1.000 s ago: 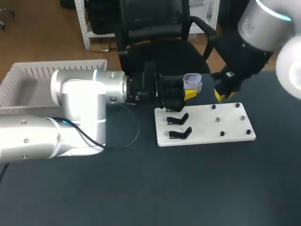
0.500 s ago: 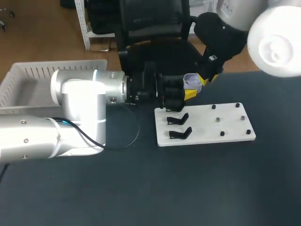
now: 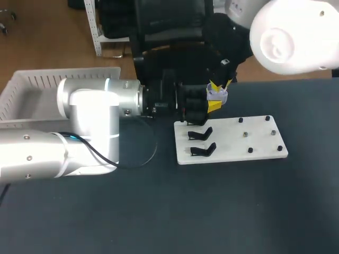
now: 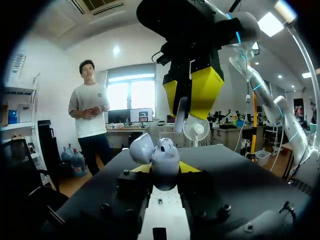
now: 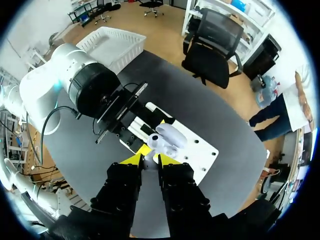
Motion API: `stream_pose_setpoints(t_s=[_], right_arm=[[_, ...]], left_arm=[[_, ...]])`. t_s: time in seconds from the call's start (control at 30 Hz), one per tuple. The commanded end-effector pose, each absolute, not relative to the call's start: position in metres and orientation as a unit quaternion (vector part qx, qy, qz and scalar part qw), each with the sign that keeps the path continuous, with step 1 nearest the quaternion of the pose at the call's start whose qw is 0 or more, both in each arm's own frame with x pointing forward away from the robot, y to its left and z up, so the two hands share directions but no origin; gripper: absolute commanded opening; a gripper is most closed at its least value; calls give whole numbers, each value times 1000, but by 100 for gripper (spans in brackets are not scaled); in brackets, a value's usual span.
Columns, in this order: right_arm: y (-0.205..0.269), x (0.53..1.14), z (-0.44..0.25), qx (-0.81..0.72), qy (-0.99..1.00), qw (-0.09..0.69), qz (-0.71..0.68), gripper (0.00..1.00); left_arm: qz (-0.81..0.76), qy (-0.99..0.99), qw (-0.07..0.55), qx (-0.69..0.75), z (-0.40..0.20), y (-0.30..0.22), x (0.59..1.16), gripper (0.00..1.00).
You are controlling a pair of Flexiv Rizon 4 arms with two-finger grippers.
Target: Pick up each earbud case from the left stands, insert the matching earbuds, close the lid, and place the case in the box.
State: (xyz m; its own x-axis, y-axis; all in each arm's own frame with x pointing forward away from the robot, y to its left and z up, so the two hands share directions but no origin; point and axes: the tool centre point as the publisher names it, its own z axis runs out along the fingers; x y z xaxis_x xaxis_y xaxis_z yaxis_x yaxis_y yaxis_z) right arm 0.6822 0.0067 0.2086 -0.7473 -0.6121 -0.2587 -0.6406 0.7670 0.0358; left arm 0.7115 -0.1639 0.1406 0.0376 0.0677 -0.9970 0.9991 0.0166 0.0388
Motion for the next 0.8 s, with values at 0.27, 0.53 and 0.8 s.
stream_pose_setpoints(t_s=[0.27, 0.53, 0.8], right_arm=[[16, 692, 200, -353, 927, 109, 60, 0], [14, 696, 197, -354, 927, 107, 60, 0], [16, 698, 195, -356, 927, 105, 60, 0]], left_arm=[[-467, 511, 501, 519, 140, -164, 710, 0], [-467, 511, 501, 519, 140, -164, 710, 0], [-467, 511, 501, 519, 140, -164, 710, 0]])
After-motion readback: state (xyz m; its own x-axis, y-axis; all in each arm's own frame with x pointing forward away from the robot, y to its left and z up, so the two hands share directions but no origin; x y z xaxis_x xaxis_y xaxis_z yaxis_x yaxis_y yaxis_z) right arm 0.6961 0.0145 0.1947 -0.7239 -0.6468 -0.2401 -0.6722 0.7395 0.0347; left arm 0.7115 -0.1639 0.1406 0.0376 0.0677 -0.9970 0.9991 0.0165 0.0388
